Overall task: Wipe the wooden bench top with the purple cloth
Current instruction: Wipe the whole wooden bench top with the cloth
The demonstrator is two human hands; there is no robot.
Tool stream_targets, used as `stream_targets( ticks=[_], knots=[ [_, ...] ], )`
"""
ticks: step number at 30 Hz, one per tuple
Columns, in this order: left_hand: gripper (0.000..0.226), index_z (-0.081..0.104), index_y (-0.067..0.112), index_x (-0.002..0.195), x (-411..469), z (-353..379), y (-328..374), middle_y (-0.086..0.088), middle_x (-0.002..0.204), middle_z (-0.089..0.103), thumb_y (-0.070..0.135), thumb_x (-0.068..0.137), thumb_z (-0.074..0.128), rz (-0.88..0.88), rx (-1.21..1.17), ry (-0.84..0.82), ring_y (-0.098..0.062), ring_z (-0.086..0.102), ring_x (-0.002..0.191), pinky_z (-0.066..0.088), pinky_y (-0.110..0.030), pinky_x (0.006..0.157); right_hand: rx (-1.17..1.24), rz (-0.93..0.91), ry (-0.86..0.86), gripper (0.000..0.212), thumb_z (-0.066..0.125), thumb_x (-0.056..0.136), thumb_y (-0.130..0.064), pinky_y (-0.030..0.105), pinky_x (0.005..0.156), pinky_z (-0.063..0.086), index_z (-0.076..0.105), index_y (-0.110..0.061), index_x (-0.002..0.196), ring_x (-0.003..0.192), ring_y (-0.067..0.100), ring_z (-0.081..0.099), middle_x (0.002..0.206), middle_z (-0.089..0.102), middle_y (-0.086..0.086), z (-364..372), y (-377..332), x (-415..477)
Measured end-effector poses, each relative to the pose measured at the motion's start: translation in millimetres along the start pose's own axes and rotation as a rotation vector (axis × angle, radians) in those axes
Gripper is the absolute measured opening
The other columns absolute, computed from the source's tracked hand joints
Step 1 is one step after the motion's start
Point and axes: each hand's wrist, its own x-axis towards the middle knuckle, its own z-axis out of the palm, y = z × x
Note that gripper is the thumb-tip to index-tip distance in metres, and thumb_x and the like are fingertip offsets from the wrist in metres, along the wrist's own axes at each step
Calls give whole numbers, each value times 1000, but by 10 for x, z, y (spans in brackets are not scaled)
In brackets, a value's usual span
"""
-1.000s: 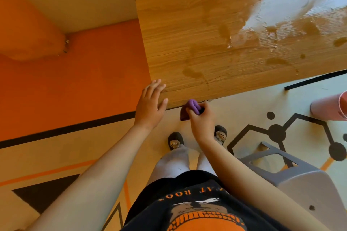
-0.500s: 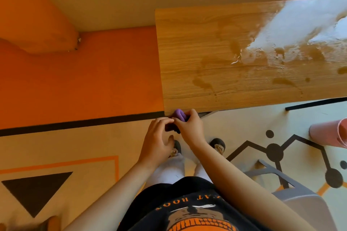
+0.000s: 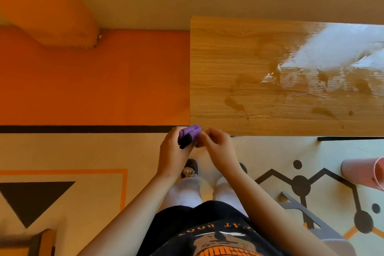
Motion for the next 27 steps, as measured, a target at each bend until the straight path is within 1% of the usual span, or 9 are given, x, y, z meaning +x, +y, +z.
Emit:
stream_targets(
  ticks=[2, 5, 8, 11, 14, 16, 20, 23, 27],
  knots=[
    [25, 58, 28, 96, 38, 5, 17, 16, 90, 63, 27, 79, 76, -148, -106, 91, 6, 58, 82, 40, -4, 64, -80, -87, 198, 16, 55, 93, -19, 34, 65, 53, 58, -17, 77, 69, 18, 62, 74, 65, 1, -98, 28, 103],
    [23, 58, 26, 94, 28, 24, -3, 10, 88, 64, 23, 80, 76, -391, -301, 251, -2, 60, 81, 42, -5, 60, -301, -269, 358, 11, 55, 92, -16, 28, 70, 44, 56, -16, 81, 80, 16, 52, 82, 58, -2, -224, 46, 339],
    [22, 61, 24, 96, -56, 80, -20, 4, 92, 67, 21, 80, 76, -555, -440, 248, -9, 63, 86, 47, -10, 62, -566, -420, 299, 8, 53, 89, -11, 25, 81, 37, 59, -11, 95, 98, 20, 48, 99, 60, 2, -236, 36, 601],
    [18, 63, 15, 95, -163, 254, 41, -9, 97, 69, 11, 80, 74, -819, -685, 170, -23, 65, 94, 56, -33, 80, -742, -464, 222, 17, 52, 88, -11, 36, 89, 40, 58, -8, 103, 109, 27, 47, 113, 58, 8, -177, 35, 785],
    [21, 61, 4, 102, -152, 426, 168, -19, 103, 68, 1, 83, 69, -1017, -1032, 116, -28, 65, 98, 55, -34, 81, -852, -467, 161, 29, 40, 87, -17, 45, 94, 40, 57, -6, 109, 115, 33, 46, 122, 55, 13, -113, 54, 832],
    [26, 59, 0, 110, -91, 500, 225, -21, 108, 67, 1, 84, 67, -1046, -1119, 84, -31, 65, 101, 54, -33, 80, -871, -470, 141, 37, 34, 87, -23, 44, 96, 38, 56, -7, 112, 118, 32, 44, 125, 53, 12, -106, 89, 811],
    [17, 61, 2, 100, -30, 479, 175, -20, 102, 68, 0, 84, 66, -1038, -1145, 160, -29, 66, 93, 54, -31, 71, -886, -492, 133, 37, 35, 90, -25, 43, 97, 36, 55, -9, 117, 121, 28, 38, 128, 51, 11, -126, 162, 814],
    [15, 61, 5, 96, -3, 338, -5, -17, 98, 67, -1, 83, 66, -977, -1148, 261, -29, 65, 94, 54, -33, 75, -887, -498, 141, 37, 35, 92, -27, 43, 98, 35, 55, -8, 118, 120, 27, 36, 128, 51, 12, -110, 163, 810],
    [14, 64, 8, 94, 1, 349, -31, -14, 94, 68, -1, 83, 66, -932, -1092, 243, -27, 65, 94, 54, -33, 78, -906, -475, 134, 41, 33, 91, -28, 43, 99, 34, 55, -8, 119, 120, 30, 40, 129, 51, 12, -106, 149, 790]
  ],
)
